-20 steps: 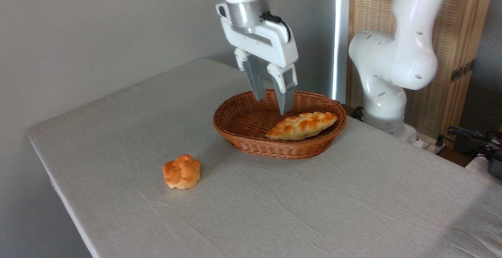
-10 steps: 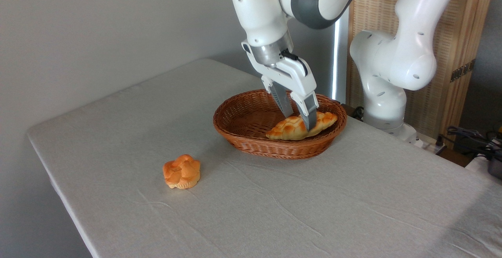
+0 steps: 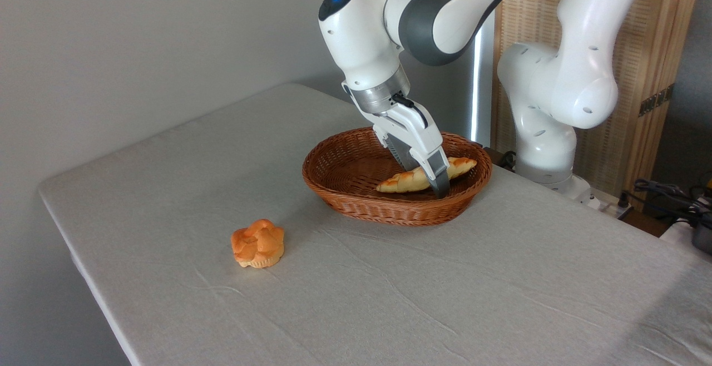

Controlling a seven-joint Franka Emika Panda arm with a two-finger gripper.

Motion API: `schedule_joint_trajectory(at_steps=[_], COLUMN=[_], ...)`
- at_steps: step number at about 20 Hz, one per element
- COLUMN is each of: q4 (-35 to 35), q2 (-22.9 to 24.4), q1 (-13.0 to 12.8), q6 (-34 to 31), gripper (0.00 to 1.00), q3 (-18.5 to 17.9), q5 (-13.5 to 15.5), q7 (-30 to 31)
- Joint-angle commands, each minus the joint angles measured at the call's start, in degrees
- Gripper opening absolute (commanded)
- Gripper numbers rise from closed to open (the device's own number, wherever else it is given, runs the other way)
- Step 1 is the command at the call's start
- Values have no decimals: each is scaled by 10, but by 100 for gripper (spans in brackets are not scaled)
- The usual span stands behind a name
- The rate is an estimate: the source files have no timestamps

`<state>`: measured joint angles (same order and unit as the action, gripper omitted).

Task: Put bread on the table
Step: 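Close the gripper on the braided bread roll inside the basket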

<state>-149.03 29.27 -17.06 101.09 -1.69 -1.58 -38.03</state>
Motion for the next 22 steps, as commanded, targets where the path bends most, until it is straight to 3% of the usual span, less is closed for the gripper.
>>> schedule_joint_trajectory(at_steps=[1, 22], q4=[-4, 15], q2=[-11, -14], q1=[-7, -23], q6=[17, 14], gripper=[47, 38], q3=[-6, -6], q5=[-12, -22], q7=[-5, -9])
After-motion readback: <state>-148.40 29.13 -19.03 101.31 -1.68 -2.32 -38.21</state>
